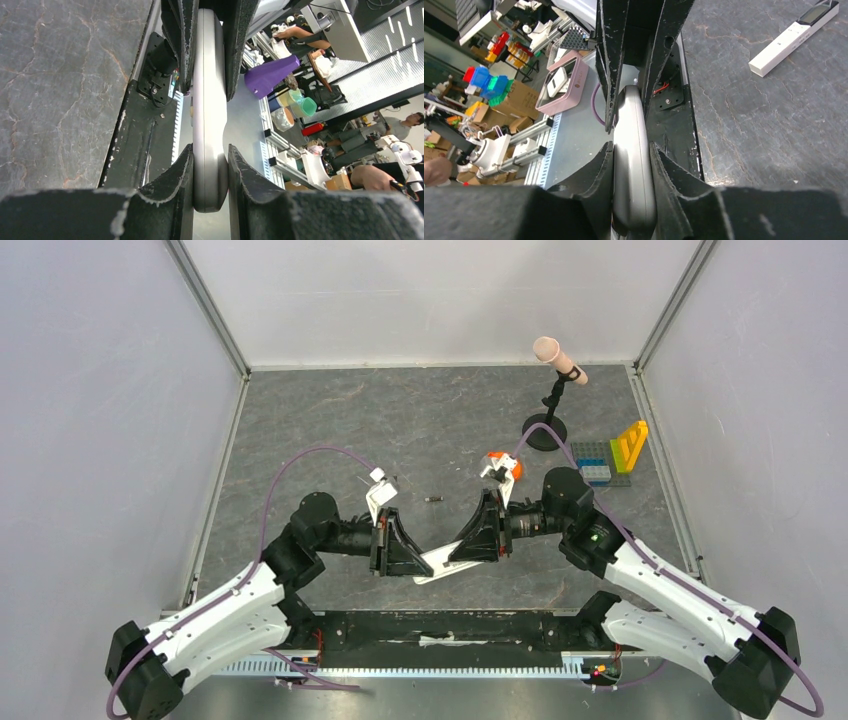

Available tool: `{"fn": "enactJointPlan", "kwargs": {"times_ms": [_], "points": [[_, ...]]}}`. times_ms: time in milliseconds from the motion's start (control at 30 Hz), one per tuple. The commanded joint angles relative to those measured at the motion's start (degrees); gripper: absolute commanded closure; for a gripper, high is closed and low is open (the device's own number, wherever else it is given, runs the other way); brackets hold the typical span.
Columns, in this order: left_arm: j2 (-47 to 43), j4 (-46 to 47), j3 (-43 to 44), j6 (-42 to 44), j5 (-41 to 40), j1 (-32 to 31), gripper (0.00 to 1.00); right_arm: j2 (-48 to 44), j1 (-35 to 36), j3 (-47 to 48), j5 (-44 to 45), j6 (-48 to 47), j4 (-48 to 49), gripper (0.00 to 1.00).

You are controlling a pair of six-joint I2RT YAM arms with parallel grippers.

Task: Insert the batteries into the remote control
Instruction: Adjust the remote control.

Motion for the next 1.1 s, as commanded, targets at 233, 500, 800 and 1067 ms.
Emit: {"fn": "enactJointPlan", "kwargs": {"times_ms": [233, 500, 800, 1067], "points": [[-2.36, 7.59, 1.03, -10.22, -11.02, 0.23, 0.55, -1.60, 0.30, -2.04, 8.57, 9.78, 8.12, 0.94], [-5.58, 16.77, -5.40, -19.60, -18.79, 0.23, 0.55, -2.43, 0.30, -5.82, 16.67, 20.47, 15.47, 0.94], [-5.05, 19.44, -6.78, -20.26, -17.89, 0.23, 0.49, -2.75, 0.28, -9.41, 20.75, 27.96, 20.57, 0.96], [-5.88, 20.73, -7.38, -20.30, -16.74, 0.20, 0.55, -2.85, -0.80, -11.50, 20.53, 32.73, 23.91, 0.97]]}}
